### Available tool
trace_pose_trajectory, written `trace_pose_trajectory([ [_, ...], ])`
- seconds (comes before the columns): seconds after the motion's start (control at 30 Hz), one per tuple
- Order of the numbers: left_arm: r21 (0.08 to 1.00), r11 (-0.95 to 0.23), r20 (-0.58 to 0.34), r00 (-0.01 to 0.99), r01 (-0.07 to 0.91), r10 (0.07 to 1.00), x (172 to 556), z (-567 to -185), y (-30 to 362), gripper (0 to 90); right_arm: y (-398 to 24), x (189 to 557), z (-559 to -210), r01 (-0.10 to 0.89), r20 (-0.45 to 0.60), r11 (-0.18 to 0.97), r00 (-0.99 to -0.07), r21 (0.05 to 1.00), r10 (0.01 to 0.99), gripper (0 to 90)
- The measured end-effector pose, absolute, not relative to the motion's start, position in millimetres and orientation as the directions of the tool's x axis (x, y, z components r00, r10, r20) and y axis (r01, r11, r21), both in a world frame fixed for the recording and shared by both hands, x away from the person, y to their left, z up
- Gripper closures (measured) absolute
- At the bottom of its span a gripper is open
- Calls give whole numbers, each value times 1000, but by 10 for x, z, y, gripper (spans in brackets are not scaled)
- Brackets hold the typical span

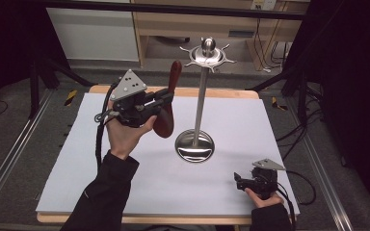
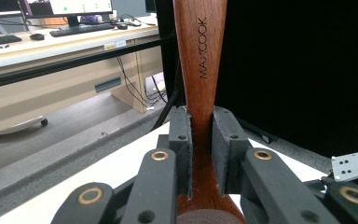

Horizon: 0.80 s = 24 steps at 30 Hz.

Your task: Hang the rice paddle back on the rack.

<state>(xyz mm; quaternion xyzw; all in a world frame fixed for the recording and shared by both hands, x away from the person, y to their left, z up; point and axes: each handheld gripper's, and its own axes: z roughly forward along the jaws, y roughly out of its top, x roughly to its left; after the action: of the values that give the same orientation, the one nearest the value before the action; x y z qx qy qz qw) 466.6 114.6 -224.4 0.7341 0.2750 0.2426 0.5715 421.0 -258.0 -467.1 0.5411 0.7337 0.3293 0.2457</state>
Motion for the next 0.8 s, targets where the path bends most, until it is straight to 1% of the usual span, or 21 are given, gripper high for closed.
trace_pose_trajectory([
  [0.33, 967, -222, 64, 725, 124, 686, 4712, -2189, 1050, 786, -2587, 4209, -4664, 625, -7, 201, -298, 754, 954, 98],
  [0.8, 964, -223, 53, 720, 143, 691, 4784, -2225, 1048, 786, -2590, 4210, -4662, 623, -7, 200, -298, 756, 954, 97],
])
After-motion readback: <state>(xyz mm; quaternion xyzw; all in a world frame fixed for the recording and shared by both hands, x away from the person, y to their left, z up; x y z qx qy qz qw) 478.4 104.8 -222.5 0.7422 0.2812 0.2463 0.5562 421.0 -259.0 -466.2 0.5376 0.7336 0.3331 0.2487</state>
